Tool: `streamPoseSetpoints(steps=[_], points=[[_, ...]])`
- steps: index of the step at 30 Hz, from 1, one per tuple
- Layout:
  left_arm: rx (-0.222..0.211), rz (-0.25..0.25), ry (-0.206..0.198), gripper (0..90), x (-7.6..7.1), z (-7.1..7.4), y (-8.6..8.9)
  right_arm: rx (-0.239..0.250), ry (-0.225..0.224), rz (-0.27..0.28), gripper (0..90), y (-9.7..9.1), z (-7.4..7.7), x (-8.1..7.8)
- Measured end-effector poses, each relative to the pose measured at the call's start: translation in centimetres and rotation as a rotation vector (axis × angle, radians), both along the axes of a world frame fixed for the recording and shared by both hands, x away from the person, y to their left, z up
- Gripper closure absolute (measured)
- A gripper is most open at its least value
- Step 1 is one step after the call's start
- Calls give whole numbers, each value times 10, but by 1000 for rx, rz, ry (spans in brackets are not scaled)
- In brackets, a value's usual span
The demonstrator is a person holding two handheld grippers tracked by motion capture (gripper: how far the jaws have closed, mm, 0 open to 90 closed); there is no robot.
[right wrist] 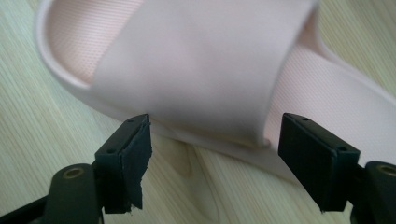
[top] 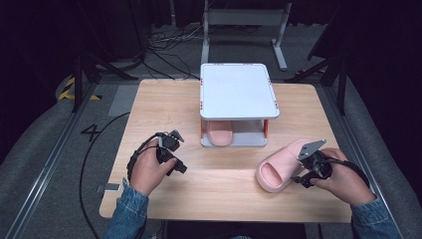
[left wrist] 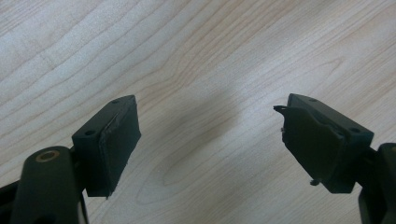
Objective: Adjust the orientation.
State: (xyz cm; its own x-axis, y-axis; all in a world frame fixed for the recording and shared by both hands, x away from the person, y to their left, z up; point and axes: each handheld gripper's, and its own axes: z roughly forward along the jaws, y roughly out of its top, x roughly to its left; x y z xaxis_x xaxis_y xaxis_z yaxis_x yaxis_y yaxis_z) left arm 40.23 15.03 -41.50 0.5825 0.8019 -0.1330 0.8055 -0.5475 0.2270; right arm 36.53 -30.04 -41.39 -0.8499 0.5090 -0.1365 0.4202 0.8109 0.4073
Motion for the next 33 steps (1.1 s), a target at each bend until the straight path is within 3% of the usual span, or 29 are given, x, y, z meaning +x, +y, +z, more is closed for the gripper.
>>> streamPoseSetpoints(steps=[3,6,9,12,16,20,28,33], points=[[4,3,1,197,-1,-1,3,31,-4,30,281,10,-1,1],[0,18,2,196,-4,-1,6,39,-11,67,358,20,0,2],[4,17,3,197,-5,-1,9,53,1,70,498,25,2,2],[4,24,2,202,-6,-2,10,71,41,65,651,28,5,0],[10,27,2,204,-7,-2,11,130,108,57,785,35,7,-2],[7,28,-5,205,-7,-2,11,147,127,40,821,43,8,-3],[7,34,-1,206,-9,-2,15,199,95,-25,829,49,15,0],[-3,72,-4,205,-14,-2,22,226,67,-88,826,58,21,10]])
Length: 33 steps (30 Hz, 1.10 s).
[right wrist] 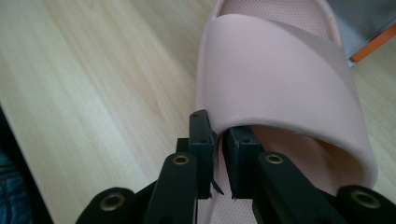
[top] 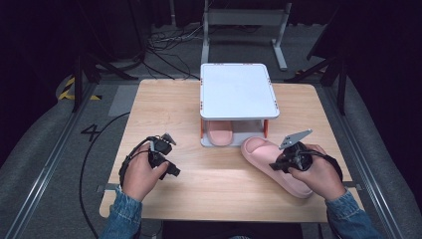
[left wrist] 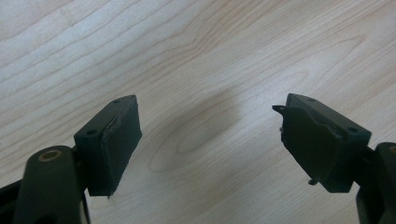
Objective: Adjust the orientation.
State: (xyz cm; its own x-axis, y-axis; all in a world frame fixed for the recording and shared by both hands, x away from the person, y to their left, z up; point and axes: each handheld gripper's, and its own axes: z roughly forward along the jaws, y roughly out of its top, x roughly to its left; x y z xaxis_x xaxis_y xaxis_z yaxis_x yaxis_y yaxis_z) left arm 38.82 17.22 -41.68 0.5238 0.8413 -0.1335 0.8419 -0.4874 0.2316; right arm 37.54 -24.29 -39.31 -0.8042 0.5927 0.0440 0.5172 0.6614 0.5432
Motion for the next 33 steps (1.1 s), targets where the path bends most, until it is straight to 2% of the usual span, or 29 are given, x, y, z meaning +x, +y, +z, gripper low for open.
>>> streamPoseSetpoints(steps=[1,6,8,15,17,18,19,20,22,24,27,30,33], points=[[0,6,0,205,-2,0,3,-3,-12,-23,826,5,1,5],[-2,17,8,205,-5,-2,7,7,-29,-55,824,19,1,15],[-1,30,7,205,-7,-2,11,-8,-58,-85,817,30,-1,21],[-2,43,12,205,-10,-3,16,-28,-58,-108,789,43,-11,29],[-1,39,12,205,-9,-4,16,-33,-77,-107,699,44,-13,30],[-1,41,11,205,-9,-4,15,-17,-81,-101,602,42,-13,29],[-1,34,16,205,-9,-4,15,-17,-81,-101,602,42,-13,29],[-1,33,15,205,-8,-4,14,-15,-82,-96,530,40,-13,27],[-8,35,9,204,-5,-2,11,-25,-90,-77,462,33,-9,20],[-2,22,9,203,-4,-2,11,-24,-93,-76,438,29,-7,17],[0,5,8,203,1,-1,6,-37,-94,-94,428,11,1,8],[-2,-7,7,203,6,0,0,-102,-63,-132,433,-11,4,-1],[1,-31,0,203,11,0,-6,-156,9,-179,460,-32,1,-9]])
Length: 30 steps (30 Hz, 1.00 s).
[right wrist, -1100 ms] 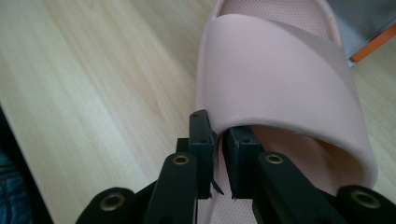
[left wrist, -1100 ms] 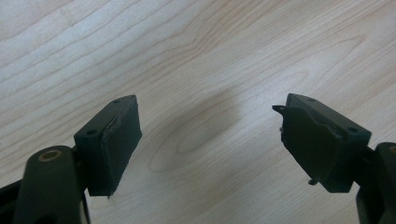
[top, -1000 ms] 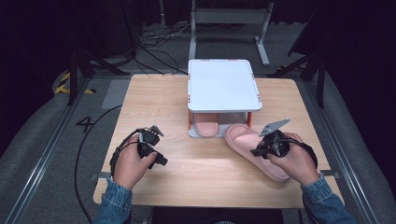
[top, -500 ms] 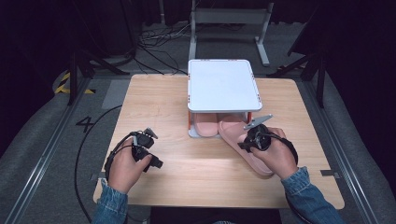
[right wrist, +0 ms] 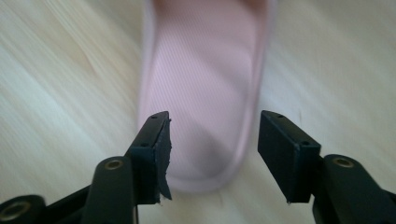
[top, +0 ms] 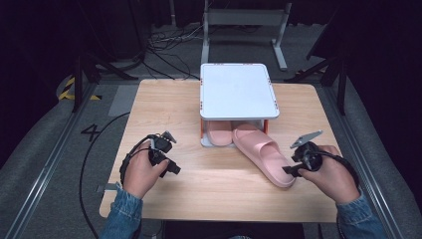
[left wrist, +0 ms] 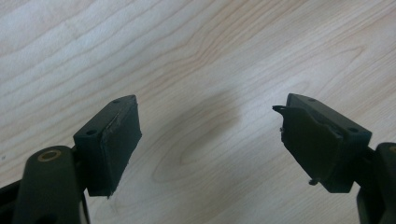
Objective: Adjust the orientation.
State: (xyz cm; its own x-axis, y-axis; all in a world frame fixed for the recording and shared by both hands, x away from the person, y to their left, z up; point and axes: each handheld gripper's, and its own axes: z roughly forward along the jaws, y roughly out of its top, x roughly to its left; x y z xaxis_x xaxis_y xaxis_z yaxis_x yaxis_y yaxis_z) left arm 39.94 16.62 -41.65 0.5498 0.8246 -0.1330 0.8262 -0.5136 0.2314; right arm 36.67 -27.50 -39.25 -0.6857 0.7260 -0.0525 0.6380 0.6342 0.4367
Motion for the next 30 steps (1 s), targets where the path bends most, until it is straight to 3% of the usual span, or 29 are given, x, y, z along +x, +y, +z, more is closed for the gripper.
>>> streamPoseSetpoints(steps=[2,6,10,15,18,21,25,30], points=[[-3,-7,3,203,3,0,-4,-24,47,-32,494,-14,-3,-6],[-1,-31,5,203,9,0,-13,-47,101,-60,543,-30,-10,-11],[2,-44,-1,203,12,0,-17,-67,145,-75,622,-36,-21,-11],[-4,-48,5,203,13,0,-19,-93,250,-72,714,-34,-40,-9],[-1,-47,2,203,13,0,-18,-79,259,-46,713,-30,-44,-8],[-3,-42,1,203,12,0,-16,-32,284,6,695,-22,-48,-7],[-3,-33,3,203,10,0,-13,-47,285,29,694,-14,-50,-6],[0,-17,5,203,6,0,-7,-13,295,83,694,6,-49,-8]])
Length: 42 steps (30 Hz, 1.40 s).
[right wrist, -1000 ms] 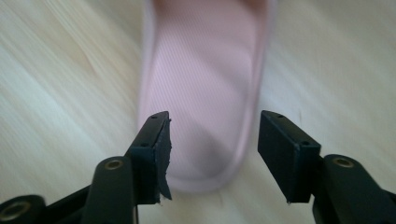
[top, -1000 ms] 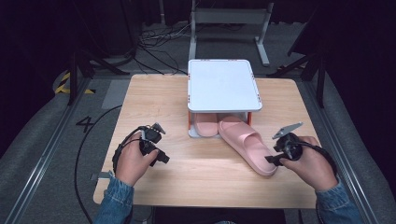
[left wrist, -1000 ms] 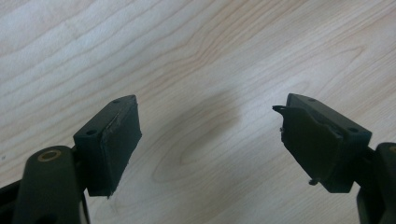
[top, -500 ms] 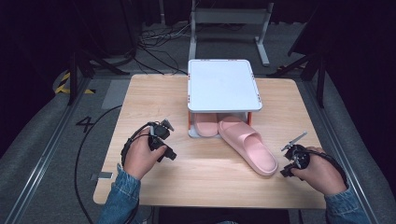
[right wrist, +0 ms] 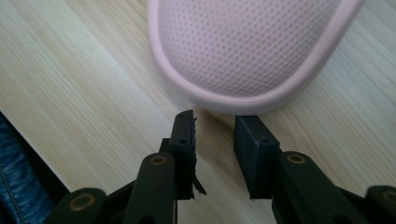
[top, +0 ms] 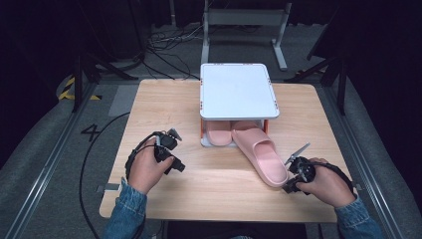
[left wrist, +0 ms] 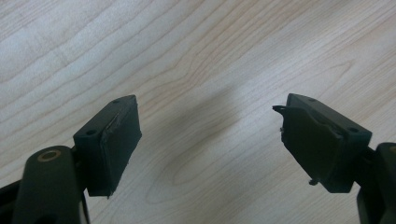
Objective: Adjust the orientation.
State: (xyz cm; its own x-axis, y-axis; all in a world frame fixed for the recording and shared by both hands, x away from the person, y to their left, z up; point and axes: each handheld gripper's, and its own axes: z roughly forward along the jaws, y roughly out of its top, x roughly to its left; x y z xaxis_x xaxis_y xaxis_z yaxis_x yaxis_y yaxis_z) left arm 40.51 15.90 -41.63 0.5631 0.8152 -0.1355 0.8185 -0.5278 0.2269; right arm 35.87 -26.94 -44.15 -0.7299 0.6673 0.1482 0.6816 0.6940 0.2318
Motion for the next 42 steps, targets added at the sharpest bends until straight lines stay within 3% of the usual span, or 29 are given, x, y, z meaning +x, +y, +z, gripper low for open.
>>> streamPoseSetpoints(steps=[4,7,16,26,42], points=[[2,11,-4,203,-4,0,5,16,-5,39,671,20,0,0],[-5,29,-3,203,-7,-1,9,31,-36,66,618,32,-2,2],[-5,58,1,202,-11,-2,16,147,-164,15,548,54,3,14],[-10,61,12,202,-10,-5,16,208,-236,-3,532,68,-2,34],[-6,96,15,202,-19,-6,29,275,-292,-30,505,74,-13,67]])
